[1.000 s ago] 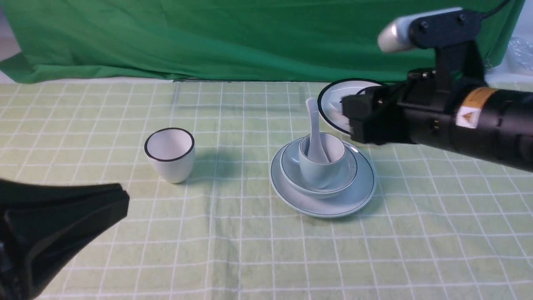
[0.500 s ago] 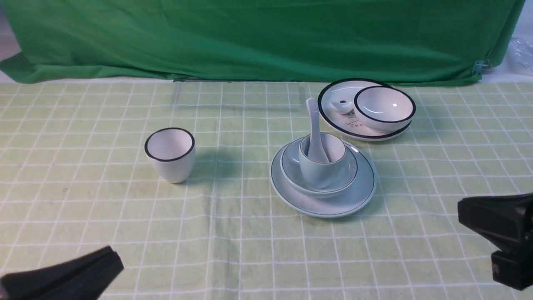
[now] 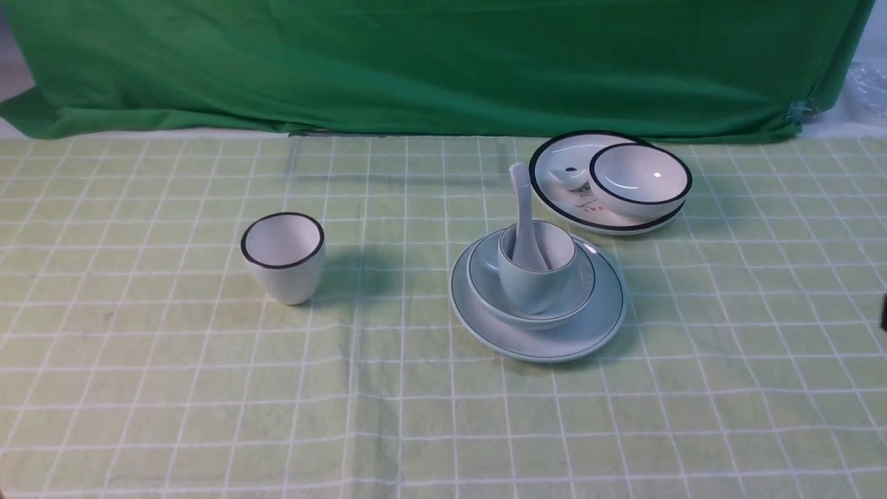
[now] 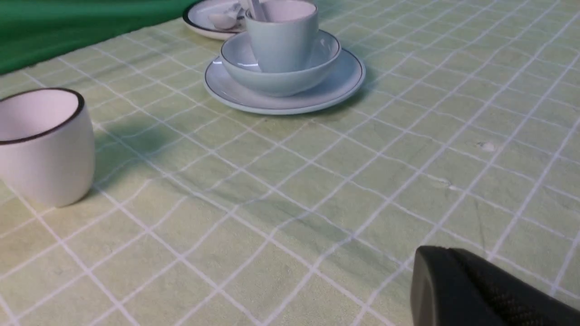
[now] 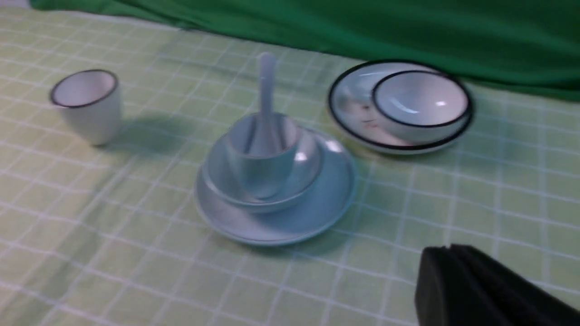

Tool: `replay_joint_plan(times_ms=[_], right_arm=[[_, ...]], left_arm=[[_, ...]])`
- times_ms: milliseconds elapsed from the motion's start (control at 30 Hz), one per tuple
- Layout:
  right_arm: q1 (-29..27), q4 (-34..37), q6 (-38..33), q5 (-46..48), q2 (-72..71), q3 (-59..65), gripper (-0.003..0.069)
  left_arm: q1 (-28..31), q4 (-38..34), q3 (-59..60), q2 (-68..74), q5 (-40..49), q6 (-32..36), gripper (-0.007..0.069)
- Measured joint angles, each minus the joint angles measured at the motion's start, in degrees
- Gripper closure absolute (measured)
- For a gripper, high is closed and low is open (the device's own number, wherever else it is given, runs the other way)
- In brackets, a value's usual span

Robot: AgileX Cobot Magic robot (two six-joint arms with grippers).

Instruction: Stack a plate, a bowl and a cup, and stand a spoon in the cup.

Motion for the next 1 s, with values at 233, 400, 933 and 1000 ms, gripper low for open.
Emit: replay_joint_plan(times_ms=[233, 400, 933, 1000], right_arm=[[-13.3, -0.1, -3.2, -8.5, -20.1, 21.8, 0.0641], [-16.0, -0.1, -3.3, -10.8, -29.0, 32.2, 0.0641], [-16.4, -0.2, -1.8, -7.9, -29.9, 33.4, 0.0626], [-16.4, -0.2, -1.8, -7.9, -29.9, 33.4, 0.062]], left_arm=[[0.0, 0.2, 0.0, 0.0, 0.2, 0.0, 0.0623], [0.0, 0.5, 0.0, 0.0, 0.3, 0.0, 0.0622], [0.0, 1.0, 0.0, 0.0, 0.6, 0.0, 0.0622], [0.0, 1.0, 0.0, 0.0, 0.6, 0.0, 0.0622]])
